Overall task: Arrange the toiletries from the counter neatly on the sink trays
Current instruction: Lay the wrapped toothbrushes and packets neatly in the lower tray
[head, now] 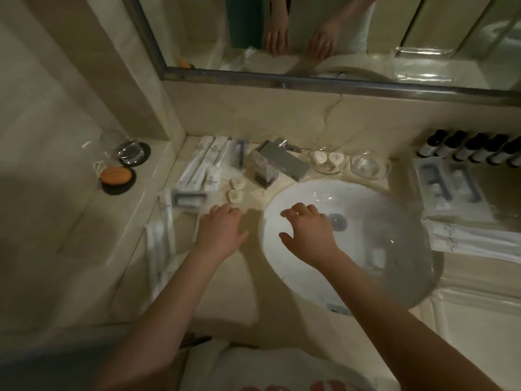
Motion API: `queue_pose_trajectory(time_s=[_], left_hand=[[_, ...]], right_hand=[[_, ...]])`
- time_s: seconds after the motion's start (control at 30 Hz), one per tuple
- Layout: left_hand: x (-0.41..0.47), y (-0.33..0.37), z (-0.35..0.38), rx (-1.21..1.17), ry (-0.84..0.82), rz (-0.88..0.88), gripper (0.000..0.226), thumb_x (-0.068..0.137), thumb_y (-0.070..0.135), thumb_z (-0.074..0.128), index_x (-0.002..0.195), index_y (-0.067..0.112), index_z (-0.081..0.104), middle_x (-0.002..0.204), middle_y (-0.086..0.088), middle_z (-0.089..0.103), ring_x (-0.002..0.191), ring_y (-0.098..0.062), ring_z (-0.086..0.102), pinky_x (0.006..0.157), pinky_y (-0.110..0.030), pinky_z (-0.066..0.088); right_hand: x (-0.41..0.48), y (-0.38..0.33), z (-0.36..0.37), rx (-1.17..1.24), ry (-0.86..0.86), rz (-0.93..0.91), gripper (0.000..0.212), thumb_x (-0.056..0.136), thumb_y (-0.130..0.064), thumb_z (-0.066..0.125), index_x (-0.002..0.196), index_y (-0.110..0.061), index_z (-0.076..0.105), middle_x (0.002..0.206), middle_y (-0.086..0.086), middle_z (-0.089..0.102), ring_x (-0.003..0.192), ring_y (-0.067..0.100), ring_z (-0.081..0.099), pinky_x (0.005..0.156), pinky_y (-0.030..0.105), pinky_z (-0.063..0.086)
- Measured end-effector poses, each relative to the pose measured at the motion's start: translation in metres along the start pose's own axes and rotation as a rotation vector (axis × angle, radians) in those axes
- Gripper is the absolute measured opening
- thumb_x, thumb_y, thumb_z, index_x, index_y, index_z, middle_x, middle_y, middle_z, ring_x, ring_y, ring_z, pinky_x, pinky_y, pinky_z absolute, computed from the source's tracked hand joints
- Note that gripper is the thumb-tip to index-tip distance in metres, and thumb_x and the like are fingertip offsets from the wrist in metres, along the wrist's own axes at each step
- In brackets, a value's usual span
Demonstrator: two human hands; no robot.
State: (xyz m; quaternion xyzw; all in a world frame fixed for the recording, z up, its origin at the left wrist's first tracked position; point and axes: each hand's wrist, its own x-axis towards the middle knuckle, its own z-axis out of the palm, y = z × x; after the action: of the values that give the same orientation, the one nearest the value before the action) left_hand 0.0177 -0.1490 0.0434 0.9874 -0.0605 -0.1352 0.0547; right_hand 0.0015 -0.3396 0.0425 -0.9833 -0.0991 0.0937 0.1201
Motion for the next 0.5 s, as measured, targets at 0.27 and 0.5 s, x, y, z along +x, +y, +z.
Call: queue_pose_trajectory(time_s=[0.27,0.5], left_hand=[[-0.034,-0.104,0.041,-0.052,-0.125,-0.249,0.057,0.088,0.043,0.052,0.137,0.018,0.038,0.141,-0.006,0.044,0.128,-0.027,0.042,0.099,-0.041,0.041],[-0.031,-0.162,0.062,-0.192,-0.1,-0.404,0.074,0.088,0.045,0.051,0.147,0.018,0.017,0.157,-0.011,0.012,0.144,-0.031,0.015,0.115,-0.043,0.02]], right_hand=[[0.049,-0.076,0.052,-0.038,-0.245,-0.198,0.059,0.087,-0.03,0.054,0.14,-0.017,0.034,0.139,0.01,0.042,0.121,0.031,0.045,0.095,0.043,0.044],[0.094,-0.122,0.089,-0.106,-0.349,-0.327,0.065,0.092,-0.035,0.047,0.148,-0.025,0.016,0.158,0.007,0.013,0.142,0.028,0.021,0.11,0.046,0.031]])
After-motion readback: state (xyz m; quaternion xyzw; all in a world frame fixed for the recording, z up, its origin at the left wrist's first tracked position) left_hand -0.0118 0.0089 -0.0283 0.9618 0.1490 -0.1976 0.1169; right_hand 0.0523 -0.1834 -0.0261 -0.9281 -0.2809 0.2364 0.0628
